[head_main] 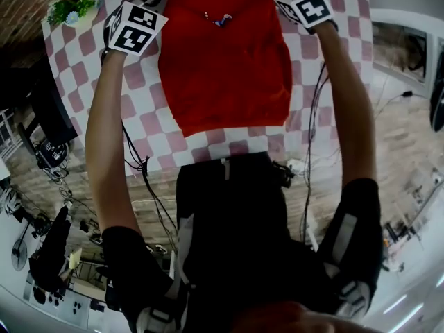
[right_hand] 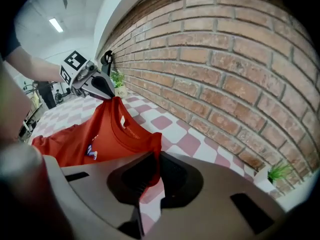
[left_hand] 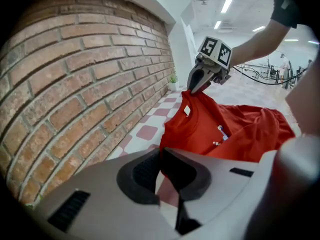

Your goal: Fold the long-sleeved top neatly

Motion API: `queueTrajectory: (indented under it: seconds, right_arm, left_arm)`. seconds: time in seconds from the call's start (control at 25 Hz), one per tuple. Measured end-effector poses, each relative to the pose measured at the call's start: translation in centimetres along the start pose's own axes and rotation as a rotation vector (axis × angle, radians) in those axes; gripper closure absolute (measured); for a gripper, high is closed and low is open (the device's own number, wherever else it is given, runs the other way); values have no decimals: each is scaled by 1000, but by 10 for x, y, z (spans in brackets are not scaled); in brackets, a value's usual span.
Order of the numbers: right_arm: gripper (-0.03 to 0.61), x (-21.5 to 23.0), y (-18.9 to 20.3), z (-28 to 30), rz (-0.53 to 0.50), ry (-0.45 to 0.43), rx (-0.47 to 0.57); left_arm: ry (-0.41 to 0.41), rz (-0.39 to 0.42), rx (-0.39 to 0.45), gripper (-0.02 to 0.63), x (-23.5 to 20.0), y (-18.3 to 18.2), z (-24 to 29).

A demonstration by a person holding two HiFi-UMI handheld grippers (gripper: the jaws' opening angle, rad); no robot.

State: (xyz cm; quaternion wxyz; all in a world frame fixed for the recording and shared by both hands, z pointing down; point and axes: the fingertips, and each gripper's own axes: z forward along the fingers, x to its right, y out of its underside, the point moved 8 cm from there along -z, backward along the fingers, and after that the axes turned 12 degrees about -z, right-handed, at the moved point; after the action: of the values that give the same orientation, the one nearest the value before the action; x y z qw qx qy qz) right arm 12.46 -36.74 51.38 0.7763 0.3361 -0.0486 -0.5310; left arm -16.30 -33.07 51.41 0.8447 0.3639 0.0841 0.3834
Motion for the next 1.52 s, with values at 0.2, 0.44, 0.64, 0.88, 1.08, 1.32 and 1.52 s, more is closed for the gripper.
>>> queueTrajectory:
  seconds: [0.2,0.44,0.64,0.88,1.08,1.32,1.52]
  right_arm:
    - [546,-24,-13,-53,7,100,63]
    - [548,-78,-21,-123,17,224,122]
    - [548,-133,-13,-173,35,308,155]
    - [548,-193,8,-216,42,346,197]
    - [548,-235,30,-233,52,355,229]
    - [548,-278,60,-245,28,343,263]
    - [548,-312,86,-247,24,321,282]
  left_arm:
    - [-23,41,77,591,22,-11,-46]
    - [-32,87,175,591,66,-9,-114]
    - [-31,115,239,591,114,5,-160]
    - [-32,85,277,591,171,28,-205]
    - [-58,49,280,591,216,47,-227]
    - [-117,-11,257,591,264,72,-240]
    - [-138,-28,221,591,302,105,-239]
